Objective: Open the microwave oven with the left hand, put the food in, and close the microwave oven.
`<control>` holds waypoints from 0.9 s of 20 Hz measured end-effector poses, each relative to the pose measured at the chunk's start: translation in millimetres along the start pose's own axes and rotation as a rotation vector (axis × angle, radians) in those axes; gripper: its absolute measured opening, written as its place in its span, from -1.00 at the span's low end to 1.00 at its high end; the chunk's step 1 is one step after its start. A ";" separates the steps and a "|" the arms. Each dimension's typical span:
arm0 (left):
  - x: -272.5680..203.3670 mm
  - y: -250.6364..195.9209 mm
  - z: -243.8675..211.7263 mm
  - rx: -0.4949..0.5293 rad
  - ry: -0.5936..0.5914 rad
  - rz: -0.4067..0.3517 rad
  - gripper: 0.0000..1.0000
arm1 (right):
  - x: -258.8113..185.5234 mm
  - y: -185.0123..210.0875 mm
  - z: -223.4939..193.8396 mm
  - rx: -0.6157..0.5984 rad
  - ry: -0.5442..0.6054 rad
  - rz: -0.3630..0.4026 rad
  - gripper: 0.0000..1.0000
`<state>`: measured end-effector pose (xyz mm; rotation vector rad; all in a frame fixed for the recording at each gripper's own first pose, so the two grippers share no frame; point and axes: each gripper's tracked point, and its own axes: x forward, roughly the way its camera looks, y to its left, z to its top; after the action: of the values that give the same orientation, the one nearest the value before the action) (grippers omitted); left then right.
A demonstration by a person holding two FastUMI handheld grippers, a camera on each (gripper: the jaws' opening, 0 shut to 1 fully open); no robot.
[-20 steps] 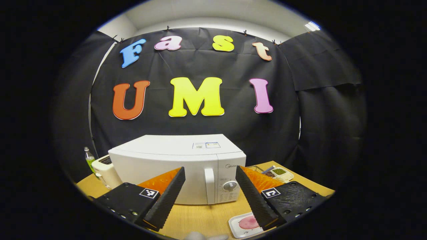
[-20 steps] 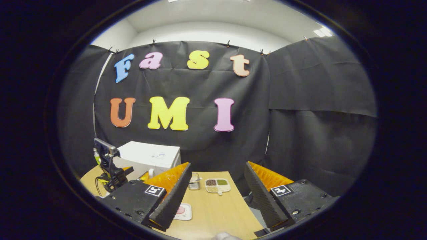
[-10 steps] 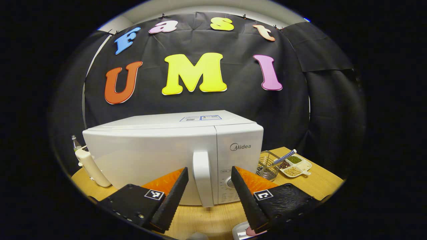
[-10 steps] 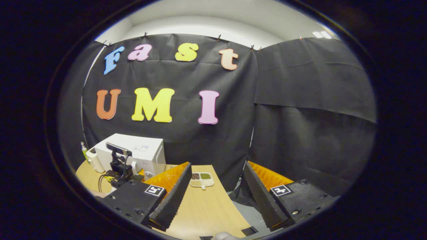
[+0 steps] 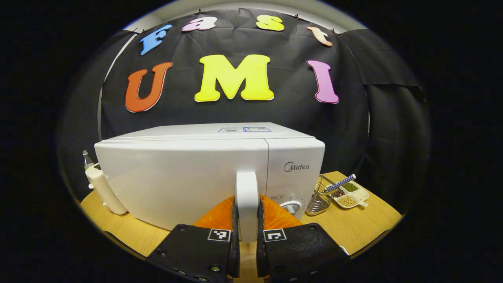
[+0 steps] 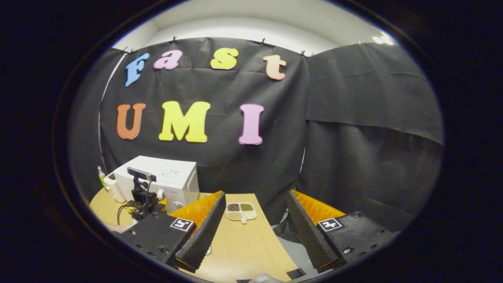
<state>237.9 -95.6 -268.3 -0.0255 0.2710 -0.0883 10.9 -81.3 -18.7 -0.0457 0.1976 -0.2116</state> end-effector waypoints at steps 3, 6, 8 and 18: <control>-0.8 0.8 -0.4 0.002 0.021 -0.011 -0.72 | -2.2 2.7 -2.2 0.006 0.001 0.007 1.00; -1.5 -0.4 -1.0 0.004 0.030 -0.022 -0.72 | -2.2 4.4 -5.1 0.018 0.006 0.010 1.00; -3.6 0.2 -1.0 -0.002 0.032 -0.032 -0.72 | -3.7 8.1 -5.9 0.026 0.005 0.016 1.00; -30.2 3.1 -2.1 0.038 0.022 -0.044 -0.81 | -7.5 15.0 -3.6 0.007 -0.010 0.024 1.00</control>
<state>208.6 -89.8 -262.5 0.0076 0.2911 -0.1376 6.1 -65.2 -21.7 -0.0375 0.1876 -0.1882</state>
